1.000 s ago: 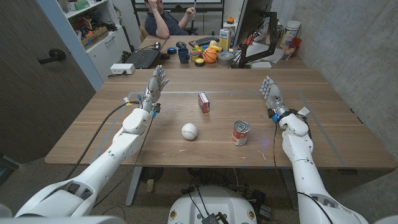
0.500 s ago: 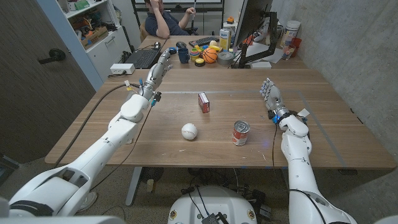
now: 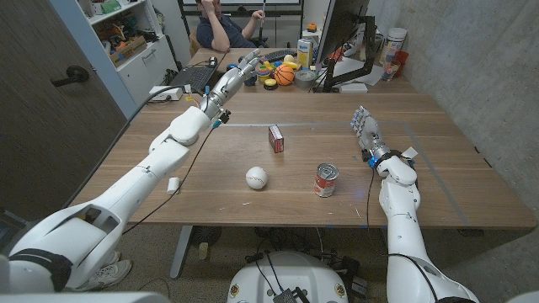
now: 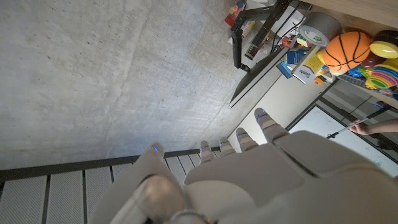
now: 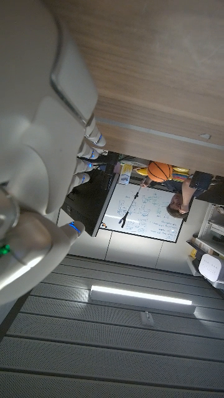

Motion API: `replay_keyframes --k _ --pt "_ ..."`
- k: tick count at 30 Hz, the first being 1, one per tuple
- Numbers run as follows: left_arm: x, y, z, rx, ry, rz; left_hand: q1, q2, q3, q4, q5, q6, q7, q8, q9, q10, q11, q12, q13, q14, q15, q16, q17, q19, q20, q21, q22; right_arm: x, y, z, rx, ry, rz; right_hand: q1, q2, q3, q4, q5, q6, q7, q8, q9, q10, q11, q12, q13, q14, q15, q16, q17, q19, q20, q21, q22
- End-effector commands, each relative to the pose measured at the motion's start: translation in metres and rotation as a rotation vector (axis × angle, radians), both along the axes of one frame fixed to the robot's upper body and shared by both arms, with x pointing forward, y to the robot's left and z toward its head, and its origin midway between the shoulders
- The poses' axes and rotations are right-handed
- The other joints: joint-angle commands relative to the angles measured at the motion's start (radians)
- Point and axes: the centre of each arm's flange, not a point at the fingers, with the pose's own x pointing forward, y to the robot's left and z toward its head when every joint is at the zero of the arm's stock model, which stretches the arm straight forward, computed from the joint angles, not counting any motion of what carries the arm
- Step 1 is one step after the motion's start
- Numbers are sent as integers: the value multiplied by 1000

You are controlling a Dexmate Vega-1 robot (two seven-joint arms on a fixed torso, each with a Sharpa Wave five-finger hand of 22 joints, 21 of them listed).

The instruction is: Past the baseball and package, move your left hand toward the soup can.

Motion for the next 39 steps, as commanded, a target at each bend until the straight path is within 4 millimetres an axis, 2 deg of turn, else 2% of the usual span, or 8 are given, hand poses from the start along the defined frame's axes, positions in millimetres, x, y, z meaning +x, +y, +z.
replay_keyframes --k 1,4,6,26,33,39 --pt "-18 -49 20 233 -100 -34 32 -7 -2 -21 5 -32 -3 -9 2 -22 0 2 5 -19 4 0 5 -2 64 0 1 -3 -2 -1 5 -5 -2 -9 123 10 0 2 -43 6 8 2 -2 -1 8 2 -80 -1 8 4 -2 -68 5 2" --pt "-22 -58 20 254 -122 -71 51 -8 -3 -33 5 -31 -3 -5 5 7 -13 15 6 4 4 12 5 29 83 10 2 -3 -2 -1 2 -8 6 -10 121 9 0 1 -42 5 8 2 0 -2 8 2 -79 -2 8 4 0 -68 6 2" --pt "-25 -64 20 287 -131 -85 60 -8 -2 -39 5 -25 -3 -2 6 18 -17 18 5 12 5 14 5 36 86 11 2 -3 -2 -1 5 -7 7 -10 120 8 0 1 -40 6 9 2 1 -3 9 2 -78 -3 9 4 2 -67 6 2" --pt "-66 -114 20 544 -245 -164 99 -15 -2 -67 4 -19 -3 4 8 -5 -17 6 6 -10 5 7 6 24 89 1 0 -8 -3 -1 3 -26 15 -9 119 6 -1 0 -31 5 11 2 9 -2 10 2 -70 -1 11 2 10 -66 8 1" --pt "-73 -132 15 627 -282 -174 118 -19 -5 -81 3 -30 -4 -1 8 -35 -8 0 7 -38 9 0 8 -4 88 -10 0 -10 0 0 -6 -39 20 -9 119 6 -1 0 -28 6 11 2 12 -1 11 1 -69 -1 11 2 11 -64 8 1" --pt "-78 -145 9 699 -315 -179 123 -17 -6 -83 2 -35 -4 -2 8 -38 -13 1 7 -40 7 1 8 -7 88 -9 1 -13 1 3 -14 -54 20 -8 120 7 -1 0 -26 5 11 1 14 0 11 1 -68 -3 11 2 12 -65 8 1"
